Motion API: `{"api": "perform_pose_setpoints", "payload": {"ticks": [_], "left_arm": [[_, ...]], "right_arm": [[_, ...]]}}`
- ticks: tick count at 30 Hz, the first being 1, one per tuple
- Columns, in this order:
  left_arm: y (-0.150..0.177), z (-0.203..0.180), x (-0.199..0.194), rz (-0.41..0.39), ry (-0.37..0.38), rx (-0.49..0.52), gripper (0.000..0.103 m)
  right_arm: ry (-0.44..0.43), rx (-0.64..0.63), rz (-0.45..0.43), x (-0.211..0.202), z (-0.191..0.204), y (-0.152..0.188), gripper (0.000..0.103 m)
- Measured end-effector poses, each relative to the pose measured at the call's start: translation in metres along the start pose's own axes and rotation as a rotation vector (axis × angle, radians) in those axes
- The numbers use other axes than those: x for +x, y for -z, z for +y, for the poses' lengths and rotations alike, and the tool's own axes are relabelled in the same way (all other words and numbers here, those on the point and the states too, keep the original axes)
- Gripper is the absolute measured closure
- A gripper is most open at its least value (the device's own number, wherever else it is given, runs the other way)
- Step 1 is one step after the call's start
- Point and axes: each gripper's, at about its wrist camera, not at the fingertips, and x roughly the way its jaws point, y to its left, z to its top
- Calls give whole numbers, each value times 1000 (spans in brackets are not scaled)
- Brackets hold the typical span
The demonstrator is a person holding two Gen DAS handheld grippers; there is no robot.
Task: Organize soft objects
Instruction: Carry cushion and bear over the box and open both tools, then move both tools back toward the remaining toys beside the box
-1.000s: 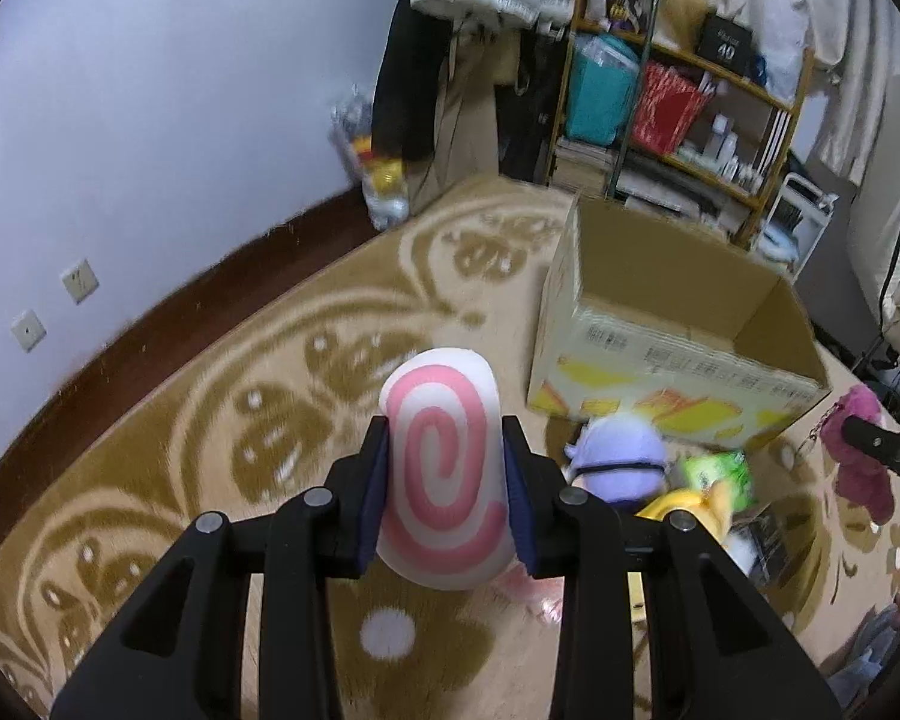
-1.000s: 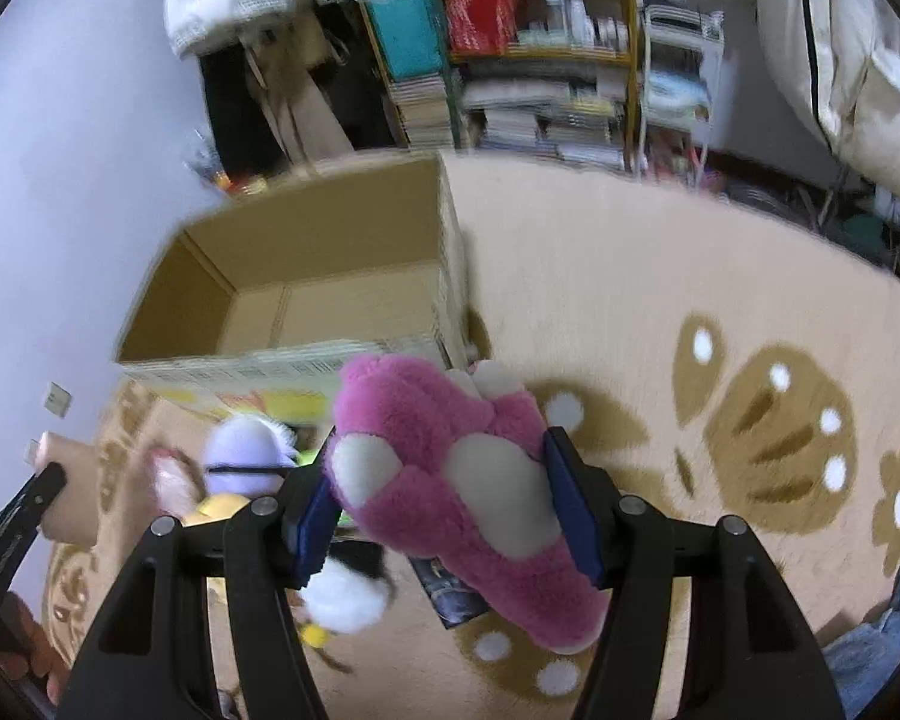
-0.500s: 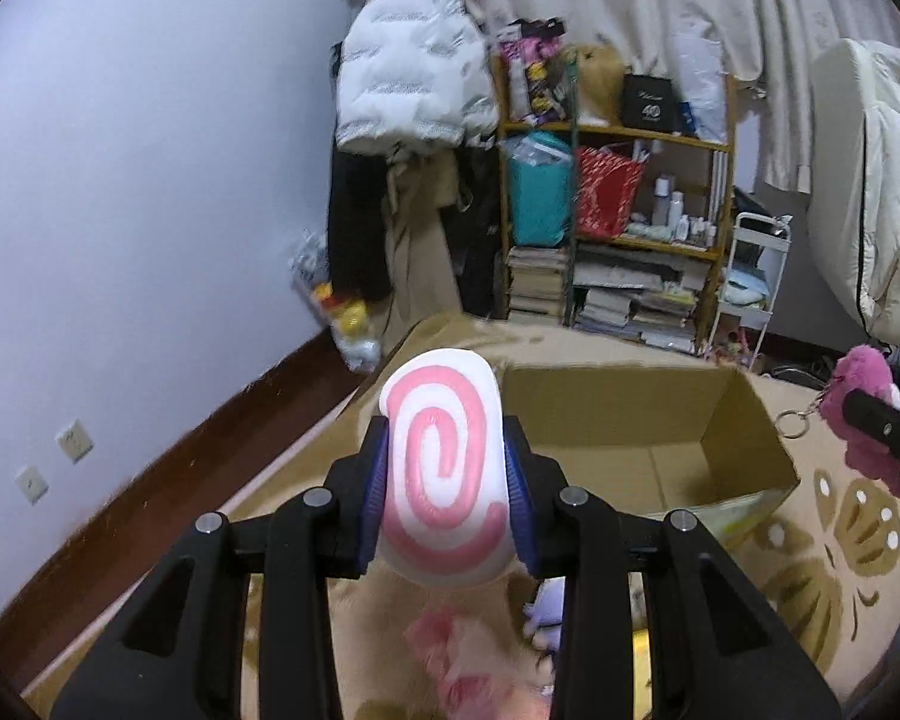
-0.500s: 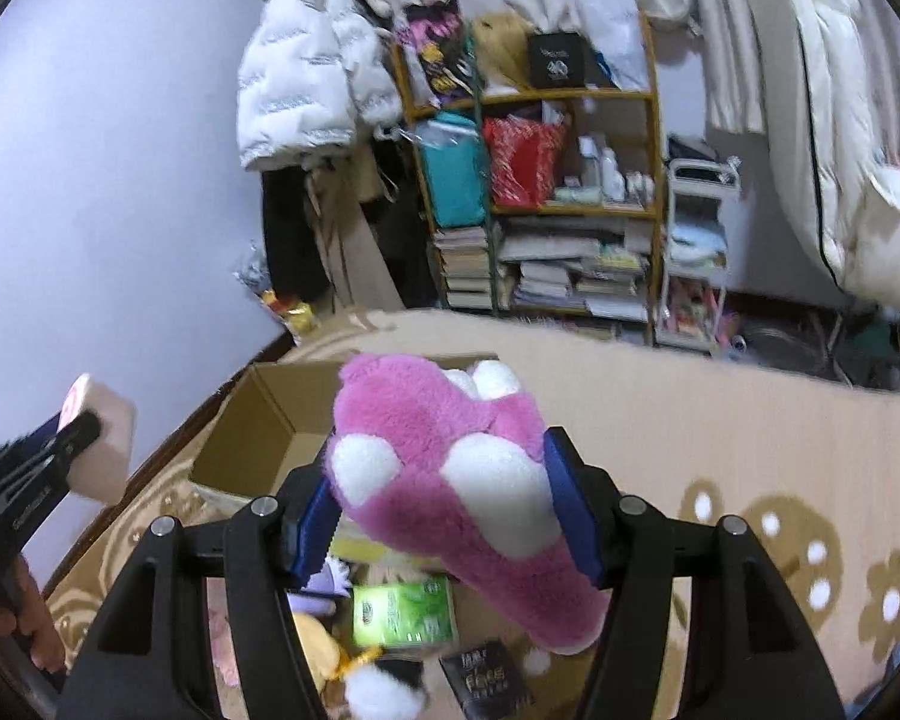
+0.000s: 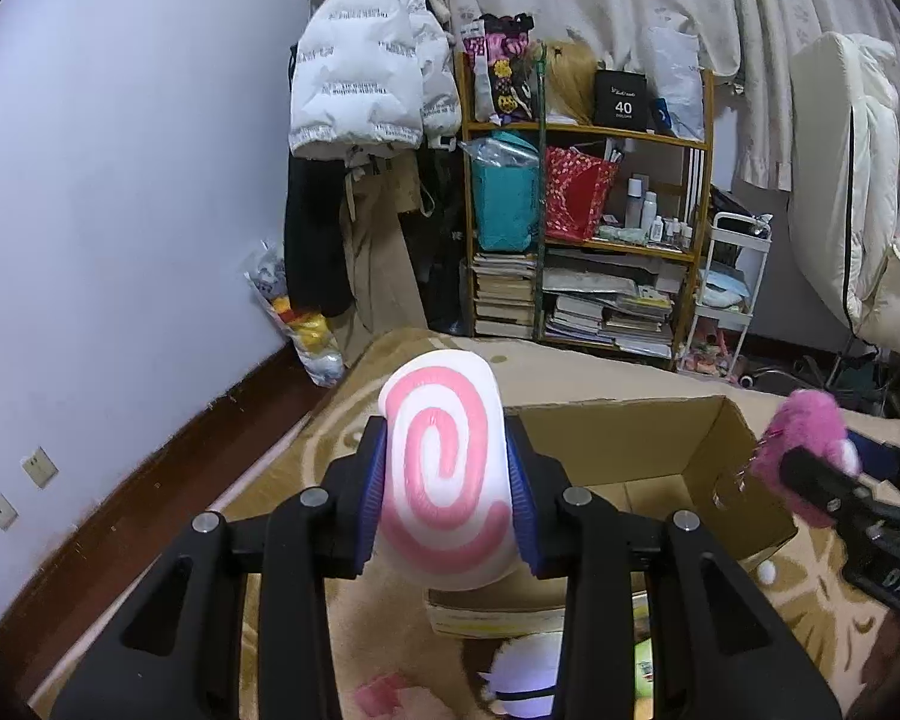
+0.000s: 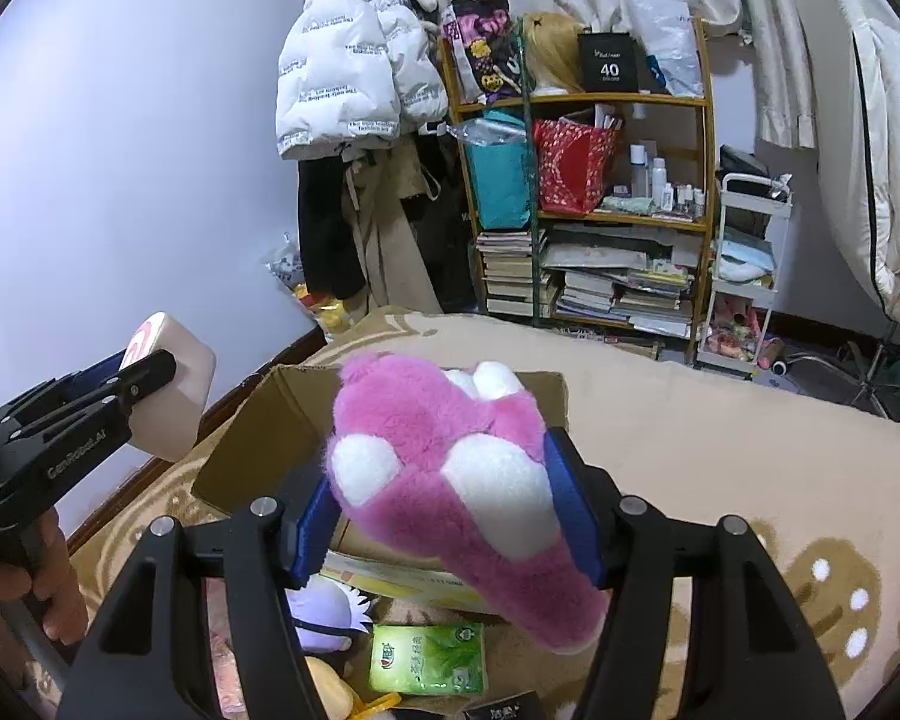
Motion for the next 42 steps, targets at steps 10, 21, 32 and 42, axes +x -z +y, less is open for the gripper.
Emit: {"api": "perform_pose_setpoints", "payload": {"ticks": [10,21,32,42], "left_arm": [[17,-19,24,85,67,67,65],[25,-22,28,95,60,73,31],[29,9,6,141,3,-13,12],[39,22,-29,177,-37,-6,5]], "right_arm": [[2,-45,54,22,3,5,35],[-39,-7,54,27,-5,7,28],[-58,54,37,6,-5,8,0],[-57,45,66,-27,-4,22,0]]}}
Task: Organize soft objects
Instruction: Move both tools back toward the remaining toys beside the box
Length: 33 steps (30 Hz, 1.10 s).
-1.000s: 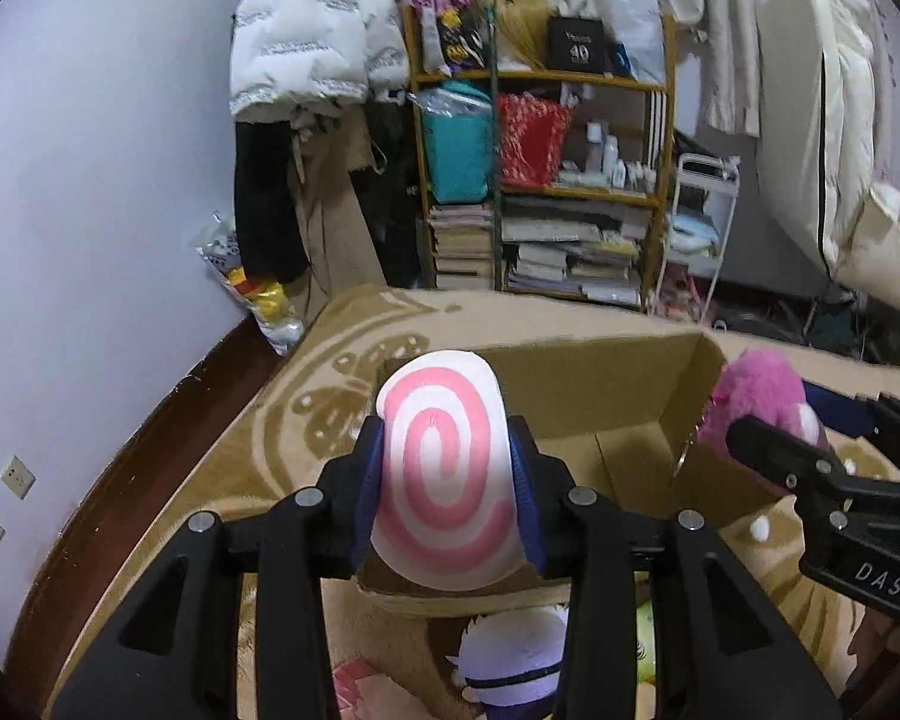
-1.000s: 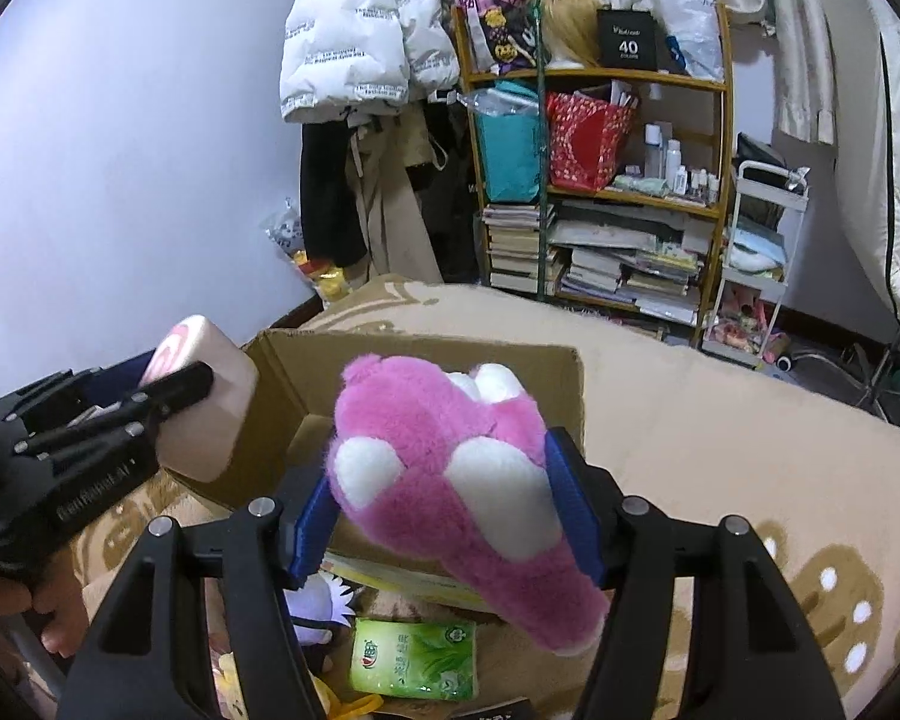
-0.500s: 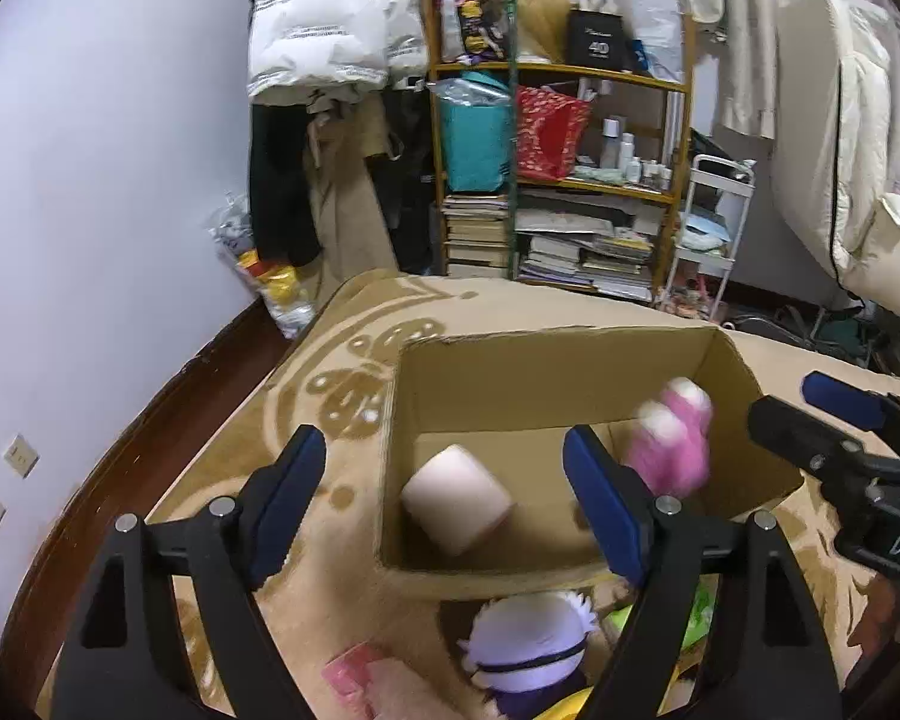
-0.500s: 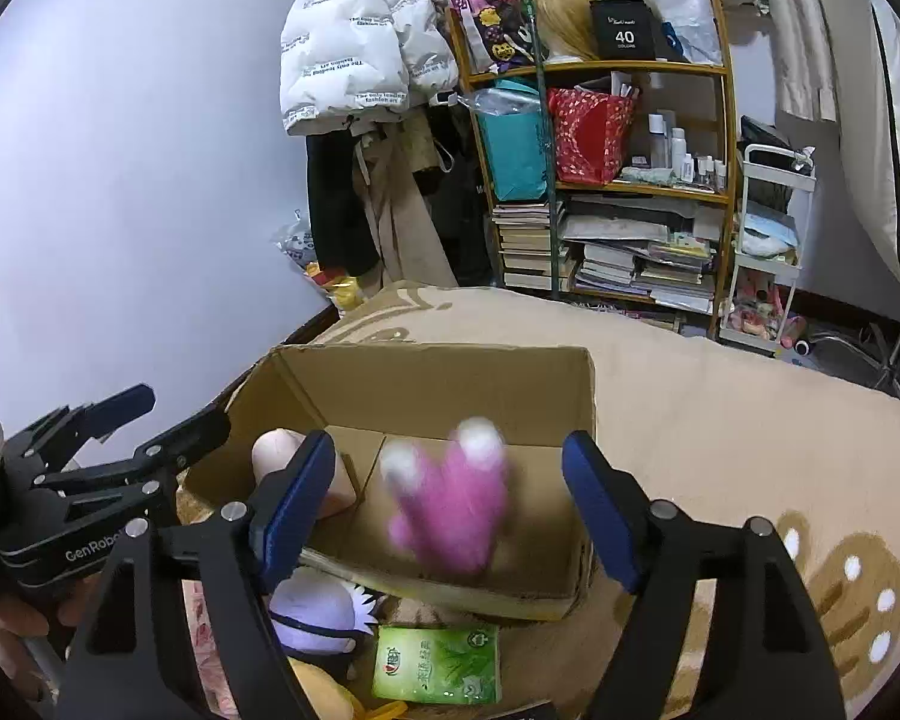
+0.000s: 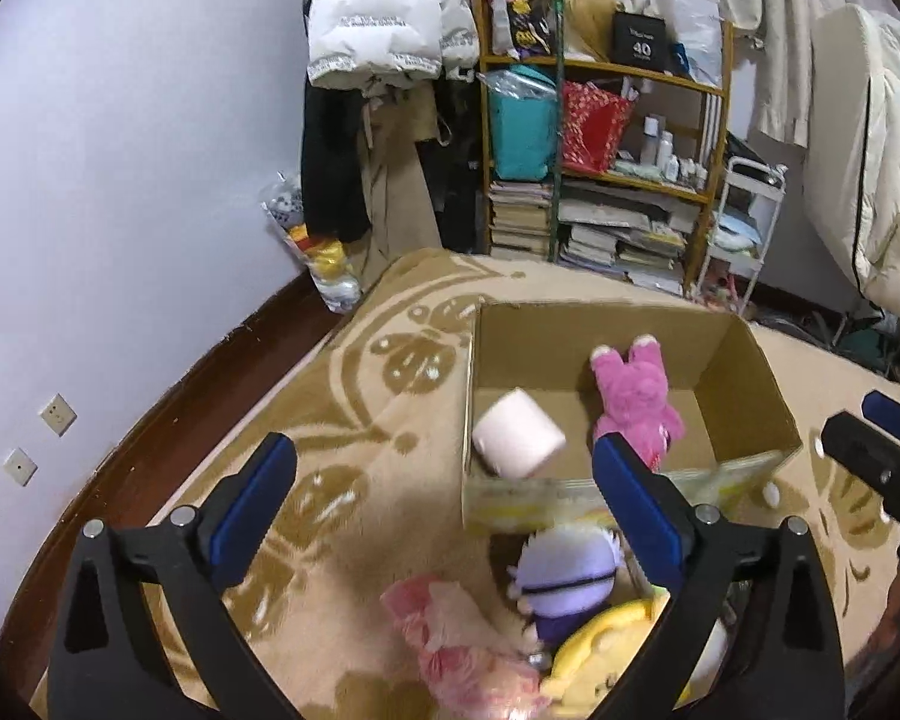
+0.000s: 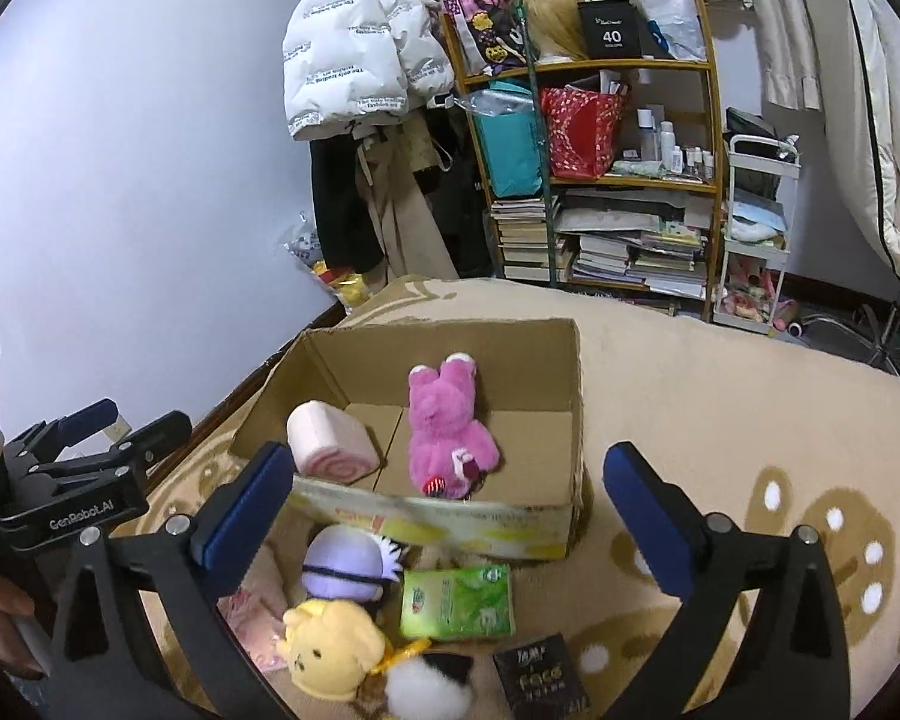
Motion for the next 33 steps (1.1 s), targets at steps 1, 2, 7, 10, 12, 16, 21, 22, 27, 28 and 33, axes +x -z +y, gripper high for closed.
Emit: {"api": "perform_pose_setpoints", "payload": {"ticks": [1,2,7,10,12,16,21,22,27,28,33], "left_arm": [[2,0,-2,5,-3,1,5],[5,1,-4,11,-7,3,5],[21,2,-11,52,-14,6,5],[29,3,-13,75,-12,15,5],[32,2,-15,85,-16,22,5],[40,3,-13,115,-13,13,5],[50,2,-5,163,22,-14,5],[51,1,-3,167,20,-11,5],[59,-2,9,211,18,-12,5],[60,-2,11,218,17,-13,5],[65,-2,22,257,9,-4,5]], "right_arm": [[2,4,3,-2,0,1,0],[3,9,7,-4,-1,3,0],[19,19,42,-11,0,12,0],[24,24,61,-14,-1,18,0],[21,35,77,-16,-2,21,0],[30,44,99,-16,-2,25,0],[33,53,122,-13,-4,29,0],[32,55,126,-12,-3,30,0],[19,31,152,-3,3,34,0],[17,24,158,-1,5,36,0],[-4,10,193,10,12,42,0]]}}
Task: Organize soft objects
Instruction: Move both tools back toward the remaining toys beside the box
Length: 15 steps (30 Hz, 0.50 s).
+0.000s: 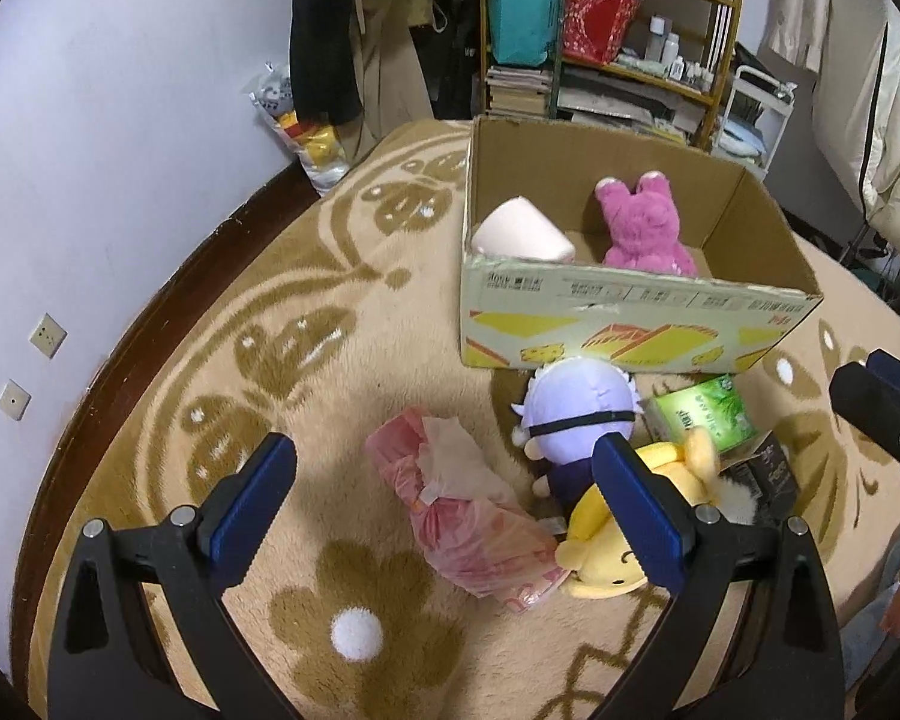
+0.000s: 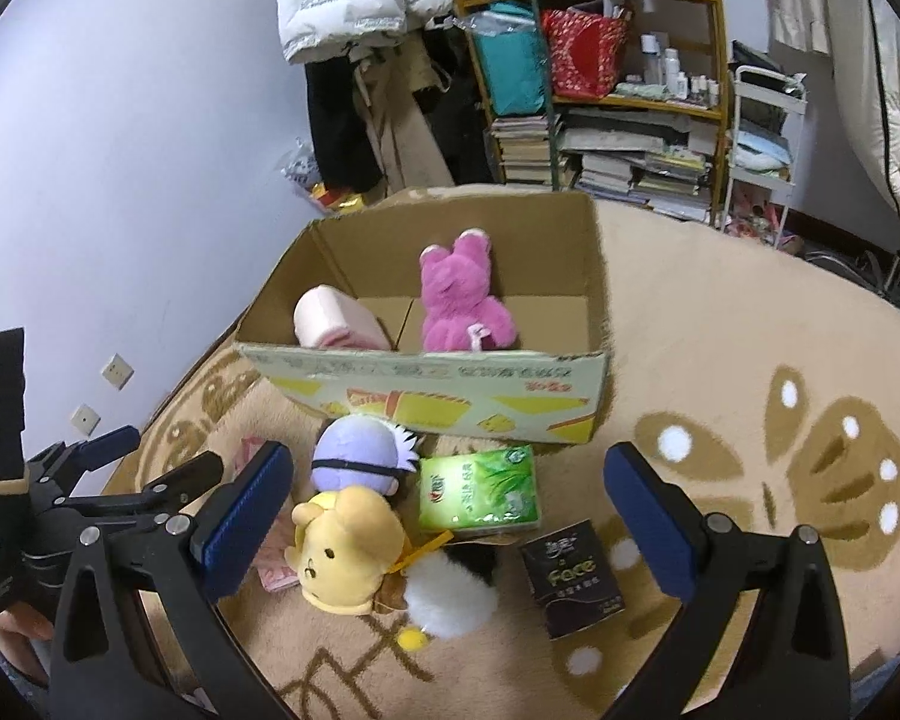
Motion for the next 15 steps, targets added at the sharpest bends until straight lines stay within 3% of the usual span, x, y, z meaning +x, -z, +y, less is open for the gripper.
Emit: {"api": "perform_pose_setpoints", "payload": {"ticks": [15], "left_arm": [[8,12,41,148,5,-40,5]], "right_arm": [[-98,28,140,51,16,8,0]]}}
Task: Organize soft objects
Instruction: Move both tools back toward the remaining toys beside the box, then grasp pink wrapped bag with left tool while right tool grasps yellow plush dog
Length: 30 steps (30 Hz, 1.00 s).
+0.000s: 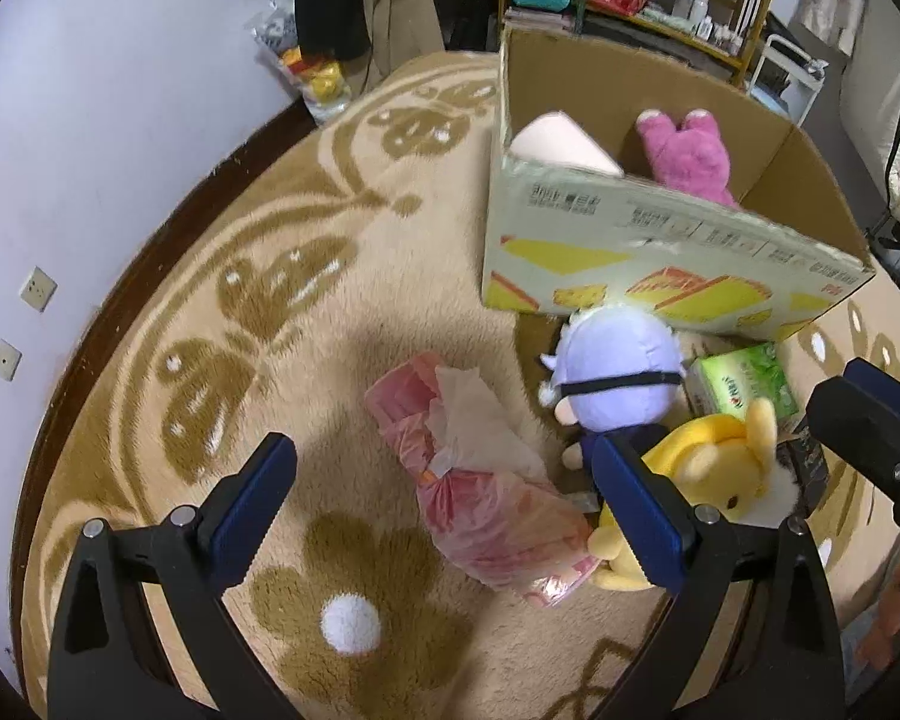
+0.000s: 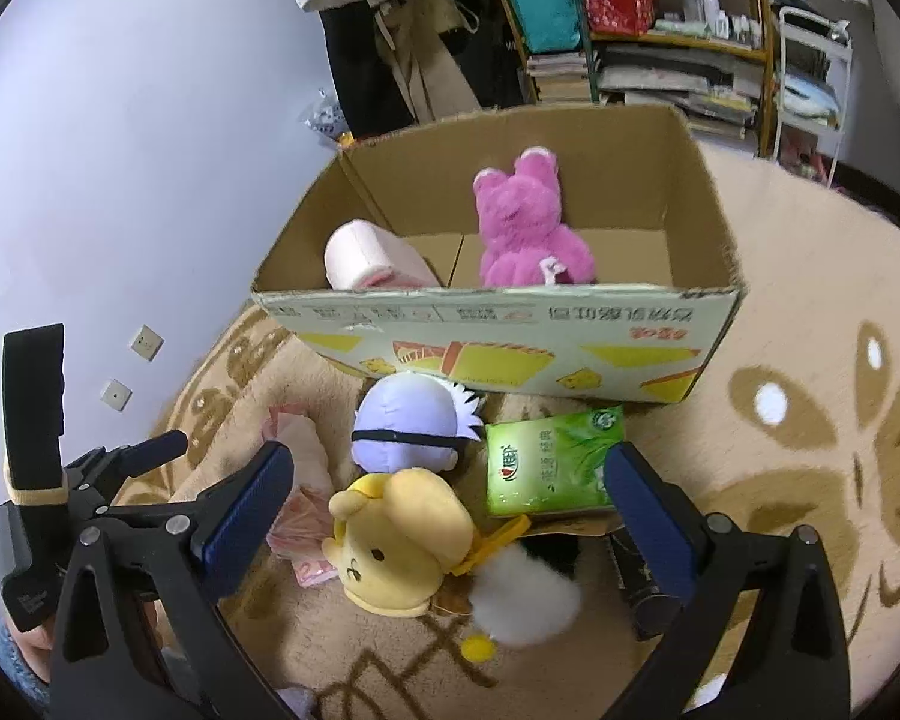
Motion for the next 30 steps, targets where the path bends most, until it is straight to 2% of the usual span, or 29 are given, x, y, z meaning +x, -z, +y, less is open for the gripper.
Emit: {"api": "perform_pose_setpoints", "payload": {"ticks": [4,8,11,13,15,17,20,25,27,28,30], "left_arm": [[0,2,8,28,2,-4,5],[-3,3,18,54,4,-13,5],[-4,4,27,78,-2,-16,5],[-5,4,32,90,-2,-23,5],[-6,5,37,100,0,-25,5],[-6,4,41,111,1,-24,5],[-6,1,47,125,-3,-14,5],[-3,4,65,178,-9,-35,5],[-4,5,69,189,7,-48,5],[-4,6,71,192,12,-52,5],[-5,6,76,204,14,-56,5]], "right_arm": [[-7,-7,38,11,-1,0,0],[-38,12,79,21,-1,-2,5],[-74,22,106,26,-1,-3,14],[-97,26,133,32,0,-2,16],[-127,36,152,35,-1,-1,28],[-158,61,178,40,-2,0,29],[-160,57,194,45,-2,1,39],[-168,93,233,56,-7,5,41],[-171,108,252,59,-8,5,52],[-168,106,256,60,-8,5,54],[-157,72,249,58,-4,5,65]]}}
